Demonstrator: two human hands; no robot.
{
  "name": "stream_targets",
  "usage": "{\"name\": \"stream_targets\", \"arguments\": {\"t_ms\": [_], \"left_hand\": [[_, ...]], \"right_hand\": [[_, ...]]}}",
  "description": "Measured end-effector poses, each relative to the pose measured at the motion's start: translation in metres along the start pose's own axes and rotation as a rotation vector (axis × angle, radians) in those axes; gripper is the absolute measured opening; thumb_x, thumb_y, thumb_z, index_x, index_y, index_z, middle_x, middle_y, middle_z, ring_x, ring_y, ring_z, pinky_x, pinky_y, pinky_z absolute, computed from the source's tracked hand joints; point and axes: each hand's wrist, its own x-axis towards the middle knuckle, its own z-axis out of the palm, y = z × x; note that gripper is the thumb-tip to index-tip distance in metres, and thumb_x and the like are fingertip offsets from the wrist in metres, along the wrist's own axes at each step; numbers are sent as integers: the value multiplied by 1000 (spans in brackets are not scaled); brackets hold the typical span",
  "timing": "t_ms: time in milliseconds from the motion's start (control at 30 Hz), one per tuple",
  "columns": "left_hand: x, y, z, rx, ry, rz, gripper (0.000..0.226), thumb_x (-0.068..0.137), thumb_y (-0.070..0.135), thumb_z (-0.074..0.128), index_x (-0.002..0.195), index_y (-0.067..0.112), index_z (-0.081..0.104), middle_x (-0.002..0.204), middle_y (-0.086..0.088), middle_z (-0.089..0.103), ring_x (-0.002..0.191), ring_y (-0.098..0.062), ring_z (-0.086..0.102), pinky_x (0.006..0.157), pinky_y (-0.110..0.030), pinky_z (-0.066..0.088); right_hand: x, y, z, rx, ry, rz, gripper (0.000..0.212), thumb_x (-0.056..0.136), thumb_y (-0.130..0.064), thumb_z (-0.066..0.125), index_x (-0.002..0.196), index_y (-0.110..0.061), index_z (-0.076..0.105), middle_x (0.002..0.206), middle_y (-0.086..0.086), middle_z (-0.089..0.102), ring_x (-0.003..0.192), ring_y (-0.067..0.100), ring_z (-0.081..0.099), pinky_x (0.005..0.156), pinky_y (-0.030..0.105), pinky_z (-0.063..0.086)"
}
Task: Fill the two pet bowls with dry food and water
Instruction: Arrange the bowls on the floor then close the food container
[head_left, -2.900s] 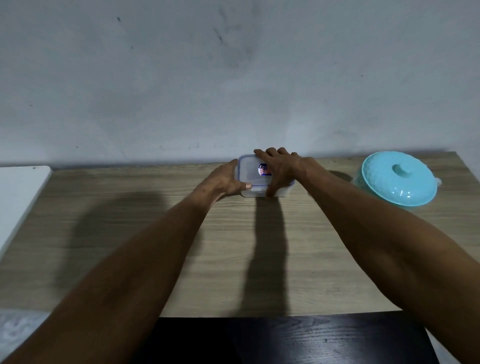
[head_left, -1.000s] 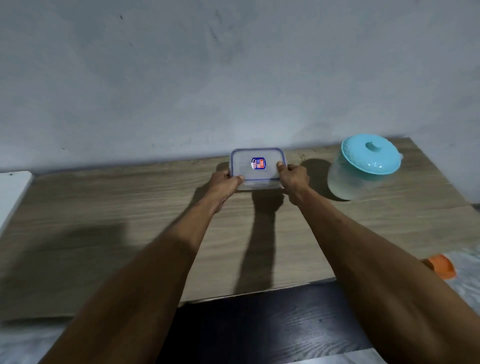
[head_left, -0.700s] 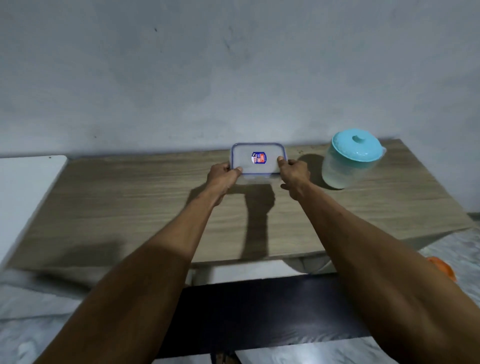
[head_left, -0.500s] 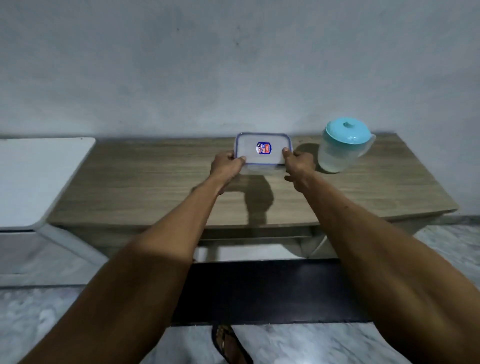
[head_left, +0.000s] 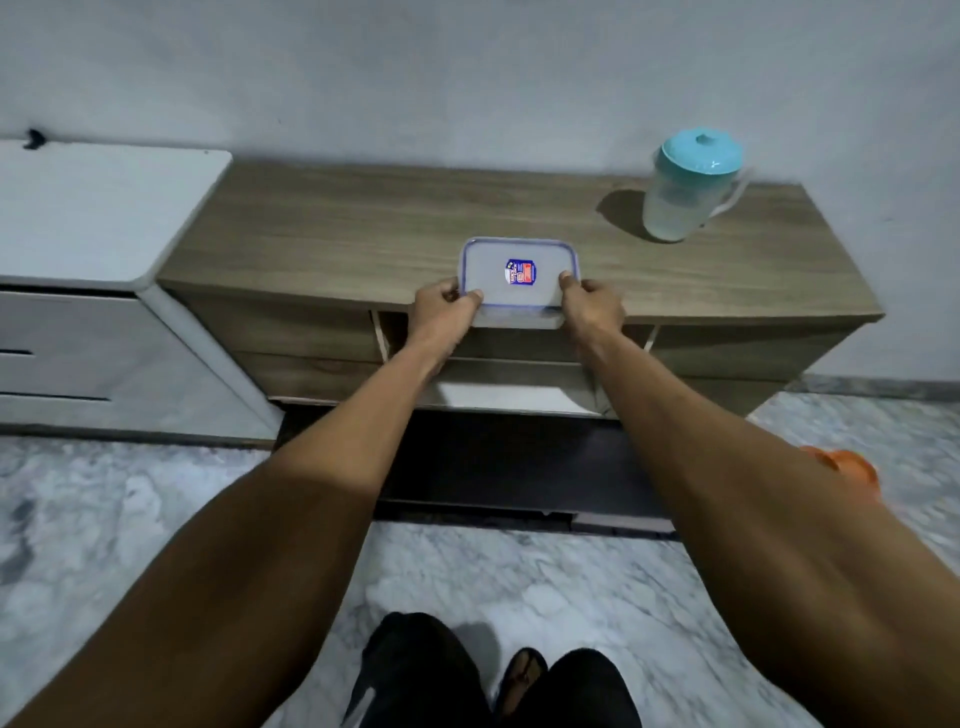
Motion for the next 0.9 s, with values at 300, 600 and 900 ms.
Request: {"name": "stream_targets", "arguments": {"t_ms": [300,600,900], "left_hand": [[0,-126,-2,-49,-11,-14,36,93,16,61,128,14,65,107,0,69,101,-16,65,79,-21,48],[111,-230,15,-25,-17,-21,35,93,24,57,127,22,64,104,-2,71,98,-26,68,87,-36,54],[210,-273,32,7,50,23,56,93,39,52,140,11,44,124,-13,62,115,-29,61,101,-48,50]], "right_hand": [[-10,116,85,91,69,62,14,91,-35,60,91,-23,66,87,3,66,90,29,67,82,46,60],[71,185,177,87,29,53,27,79,-41,57,94,-21,68,97,4,68,95,30,65,88,49,57],[147,204,246,93,52,-47,43,85,-34,61,115,-4,64,118,16,65,106,34,63,94,45,55]]}}
